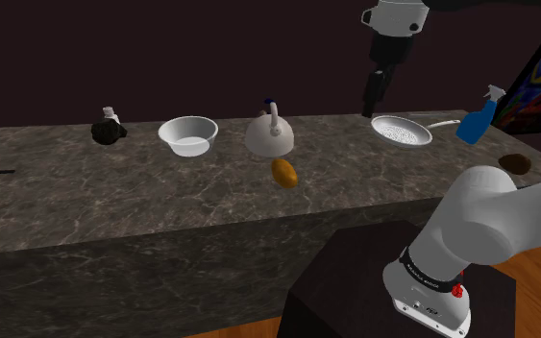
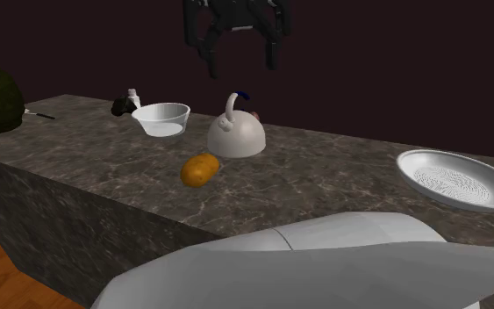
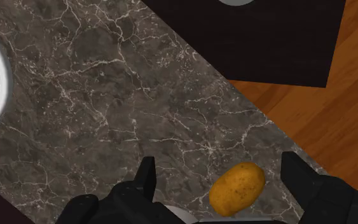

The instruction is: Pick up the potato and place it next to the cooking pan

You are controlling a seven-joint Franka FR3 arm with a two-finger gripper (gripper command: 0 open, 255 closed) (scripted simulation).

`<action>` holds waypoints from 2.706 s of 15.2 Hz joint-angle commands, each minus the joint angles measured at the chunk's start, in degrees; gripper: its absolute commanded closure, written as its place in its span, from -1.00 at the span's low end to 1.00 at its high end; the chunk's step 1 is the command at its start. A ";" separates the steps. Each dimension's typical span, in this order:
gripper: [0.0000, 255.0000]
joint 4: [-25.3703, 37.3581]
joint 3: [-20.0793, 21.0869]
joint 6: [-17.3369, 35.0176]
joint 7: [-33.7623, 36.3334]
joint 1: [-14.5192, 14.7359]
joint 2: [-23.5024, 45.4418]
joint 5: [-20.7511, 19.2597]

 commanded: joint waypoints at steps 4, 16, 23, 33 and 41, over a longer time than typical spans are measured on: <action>-1.00 -1.22 5.32 2.97 8.20 -0.72 3.86 0.74; -1.00 5.09 22.93 11.08 42.45 -5.39 31.13 -2.82; -1.00 16.24 26.61 9.77 62.75 -6.01 52.69 -10.65; -1.00 14.23 25.29 14.21 68.08 -6.18 58.32 -13.63; -1.00 14.24 25.29 14.20 68.07 -6.18 58.32 -13.63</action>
